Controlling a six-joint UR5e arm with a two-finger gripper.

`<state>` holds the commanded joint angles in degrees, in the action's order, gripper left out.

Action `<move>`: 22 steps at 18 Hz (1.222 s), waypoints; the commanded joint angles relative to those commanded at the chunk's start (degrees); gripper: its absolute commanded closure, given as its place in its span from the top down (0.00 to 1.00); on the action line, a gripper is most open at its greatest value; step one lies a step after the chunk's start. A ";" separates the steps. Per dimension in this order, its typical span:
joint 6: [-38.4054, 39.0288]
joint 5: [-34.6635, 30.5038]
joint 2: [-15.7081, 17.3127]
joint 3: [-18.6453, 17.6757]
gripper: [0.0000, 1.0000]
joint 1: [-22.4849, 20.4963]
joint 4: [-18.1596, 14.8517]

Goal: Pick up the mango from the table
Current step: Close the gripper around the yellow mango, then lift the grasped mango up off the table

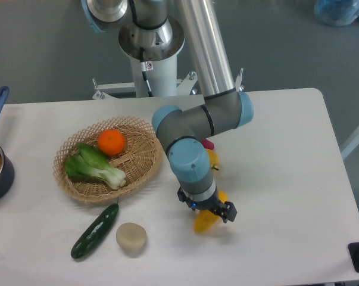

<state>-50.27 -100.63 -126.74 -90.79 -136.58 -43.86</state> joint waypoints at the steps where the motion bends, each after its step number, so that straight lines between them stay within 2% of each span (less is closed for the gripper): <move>1: -0.18 0.00 0.00 0.00 0.90 0.00 -0.09; 3: -0.27 -0.17 -0.44 -0.08 0.61 0.00 -0.18; 5: -0.44 0.00 -0.36 0.00 0.38 0.00 -0.44; 8: -0.79 0.26 0.70 -0.08 0.16 -0.26 -0.62; 9: -0.79 0.35 1.74 -0.43 0.13 -0.44 -0.70; 11: -1.14 0.79 3.77 -0.87 0.13 -1.23 -2.28; 14: -1.15 4.38 7.46 -1.23 0.13 -2.98 -7.37; 18: -1.23 6.41 11.50 -1.58 0.13 -5.97 -12.12; 20: -1.50 8.25 13.70 -1.58 0.13 -8.25 -13.79; 22: -5.25 9.93 15.11 -1.75 0.16 -9.31 -14.41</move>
<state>-55.52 -90.71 -111.63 -92.55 -145.89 -58.27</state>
